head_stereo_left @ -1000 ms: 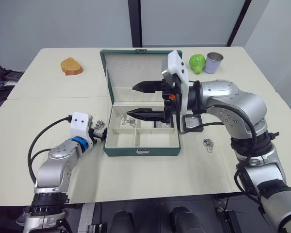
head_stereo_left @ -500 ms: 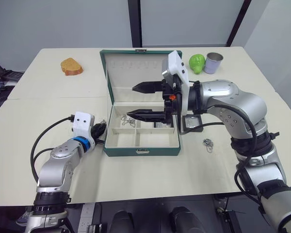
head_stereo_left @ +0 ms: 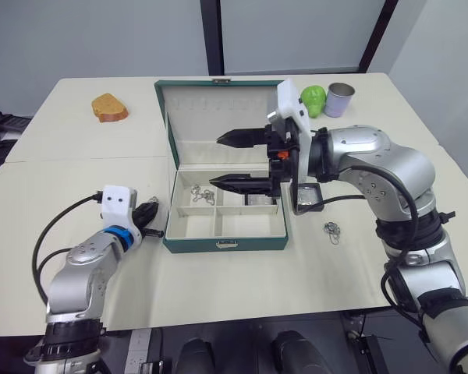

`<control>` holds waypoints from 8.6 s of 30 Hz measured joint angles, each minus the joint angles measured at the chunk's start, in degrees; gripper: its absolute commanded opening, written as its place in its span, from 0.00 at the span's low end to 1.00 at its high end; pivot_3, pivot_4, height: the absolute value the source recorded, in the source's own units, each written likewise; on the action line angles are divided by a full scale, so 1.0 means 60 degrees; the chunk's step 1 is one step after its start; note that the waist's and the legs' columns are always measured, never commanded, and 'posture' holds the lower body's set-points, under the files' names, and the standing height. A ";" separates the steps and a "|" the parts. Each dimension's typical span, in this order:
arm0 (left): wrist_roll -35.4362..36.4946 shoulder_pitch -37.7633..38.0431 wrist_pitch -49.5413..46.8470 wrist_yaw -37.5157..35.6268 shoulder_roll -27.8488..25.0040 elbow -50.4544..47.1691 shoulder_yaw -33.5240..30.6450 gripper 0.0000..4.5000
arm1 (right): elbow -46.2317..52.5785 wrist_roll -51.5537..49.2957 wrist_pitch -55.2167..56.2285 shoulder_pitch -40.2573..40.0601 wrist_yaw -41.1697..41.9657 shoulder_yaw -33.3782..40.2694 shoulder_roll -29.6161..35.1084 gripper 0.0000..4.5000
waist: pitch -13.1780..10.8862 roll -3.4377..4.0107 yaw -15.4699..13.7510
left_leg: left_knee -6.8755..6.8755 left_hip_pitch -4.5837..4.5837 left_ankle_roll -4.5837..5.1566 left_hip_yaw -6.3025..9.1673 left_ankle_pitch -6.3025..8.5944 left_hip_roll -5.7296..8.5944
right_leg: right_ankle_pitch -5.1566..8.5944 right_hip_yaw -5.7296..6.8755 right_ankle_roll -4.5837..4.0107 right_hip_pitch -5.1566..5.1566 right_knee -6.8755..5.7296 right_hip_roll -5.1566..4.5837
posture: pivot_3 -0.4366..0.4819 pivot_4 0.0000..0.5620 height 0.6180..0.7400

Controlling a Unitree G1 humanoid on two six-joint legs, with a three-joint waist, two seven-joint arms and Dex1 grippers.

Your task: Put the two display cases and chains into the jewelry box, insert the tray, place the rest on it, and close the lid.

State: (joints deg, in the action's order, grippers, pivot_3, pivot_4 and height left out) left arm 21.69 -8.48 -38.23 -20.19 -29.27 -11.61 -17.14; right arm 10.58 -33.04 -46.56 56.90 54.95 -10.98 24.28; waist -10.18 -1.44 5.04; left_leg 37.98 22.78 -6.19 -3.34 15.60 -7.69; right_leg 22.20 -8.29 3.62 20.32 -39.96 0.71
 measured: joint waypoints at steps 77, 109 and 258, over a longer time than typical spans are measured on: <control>0.2730 0.2427 -0.0357 -0.5624 -0.4123 0.0142 -0.3387 0.99 | -0.1002 -0.0114 0.2271 -0.7452 0.1254 0.4657 0.4843 1.00 | -0.0013 -0.0005 -0.0153 | -0.0011 -0.0035 0.0004 -0.0012 0.0002 0.0015 | 0.0001 -0.0049 -0.0001 -0.0011 0.0012 0.0014 | 0.48 0.27 1.00; 0.3091 0.0883 0.0106 -0.5926 -0.3899 -0.1672 -0.1149 0.99 | -0.2828 0.0928 0.2909 -0.5379 0.3225 0.3076 0.5575 1.00 | -0.0014 -0.0001 -0.0299 | 0.0001 -0.0045 0.0002 -0.0013 0.0002 0.0014 | 0.0000 -0.0051 0.0000 -0.0036 0.0001 0.0015 | 0.48 0.27 1.00; 0.3254 0.1555 0.0235 -0.4442 -0.3545 -0.1606 -0.1962 1.00 | -0.1997 0.0718 0.0987 -0.3774 0.1306 0.3174 0.2567 1.00 | -0.0022 0.0012 -0.0016 | -0.0002 -0.0003 0.0004 -0.0004 0.0003 0.0011 | -0.0004 -0.0049 -0.0008 0.0009 0.0005 0.0020 | 0.48 0.27 1.00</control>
State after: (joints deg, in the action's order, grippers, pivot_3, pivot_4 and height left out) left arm 41.22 0.85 -36.82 -46.84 -50.54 -21.25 -28.91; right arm -1.40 -28.73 -40.64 34.26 62.79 8.07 39.68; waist -10.32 -1.37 4.94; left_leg 37.97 22.76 -6.17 -3.36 15.61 -7.62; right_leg 22.18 -8.59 3.57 20.38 -39.92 0.83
